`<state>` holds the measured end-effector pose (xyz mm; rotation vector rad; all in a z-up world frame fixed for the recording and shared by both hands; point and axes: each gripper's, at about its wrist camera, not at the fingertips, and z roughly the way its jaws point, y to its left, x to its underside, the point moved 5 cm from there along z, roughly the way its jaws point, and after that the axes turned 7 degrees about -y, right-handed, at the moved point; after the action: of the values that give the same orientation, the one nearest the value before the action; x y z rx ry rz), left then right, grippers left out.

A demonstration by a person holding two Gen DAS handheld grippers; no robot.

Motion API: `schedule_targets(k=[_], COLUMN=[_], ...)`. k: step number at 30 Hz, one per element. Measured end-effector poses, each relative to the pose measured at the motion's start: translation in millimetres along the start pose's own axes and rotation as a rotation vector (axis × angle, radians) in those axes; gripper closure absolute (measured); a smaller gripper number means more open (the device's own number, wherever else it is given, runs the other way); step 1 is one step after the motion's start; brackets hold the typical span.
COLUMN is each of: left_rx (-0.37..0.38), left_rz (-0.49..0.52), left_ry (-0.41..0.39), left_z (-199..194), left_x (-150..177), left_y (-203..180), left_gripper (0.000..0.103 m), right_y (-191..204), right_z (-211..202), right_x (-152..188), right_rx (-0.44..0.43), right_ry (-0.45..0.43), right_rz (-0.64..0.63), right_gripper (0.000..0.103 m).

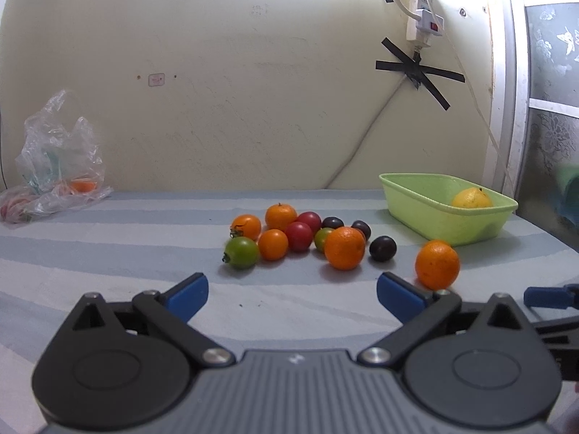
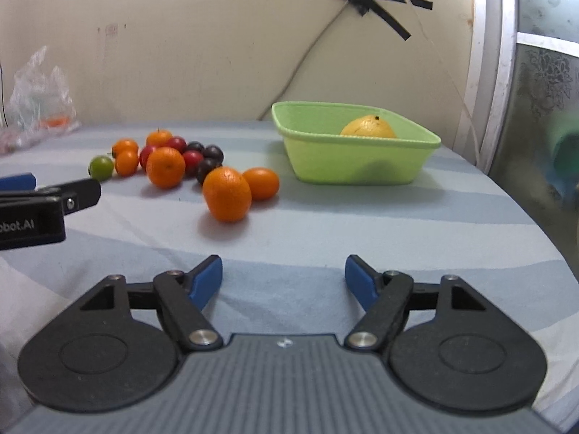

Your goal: Organize fruits

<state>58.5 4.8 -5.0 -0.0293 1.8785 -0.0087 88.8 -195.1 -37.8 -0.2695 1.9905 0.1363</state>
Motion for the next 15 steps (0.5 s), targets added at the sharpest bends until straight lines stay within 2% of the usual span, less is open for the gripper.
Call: schedule_targets(k=[7, 15], left_rx=[0.004, 0.001], left_rz=[0.004, 0.021], left_ry=[0.01, 0.021], left_z=[1.5, 3.0], left_x=[0.4, 1.4], left_y=[-2.1, -5.6], left_gripper=[0.0, 0.0], right_y=[3.3, 3.0], right_z=[-0.6, -0.4], right_x=[1.5, 1.3], right_rx=[0.032, 0.033], right_ry=[0.003, 0.006], right_rz=[-0.023, -0.019], right_gripper=[0.022, 0.021])
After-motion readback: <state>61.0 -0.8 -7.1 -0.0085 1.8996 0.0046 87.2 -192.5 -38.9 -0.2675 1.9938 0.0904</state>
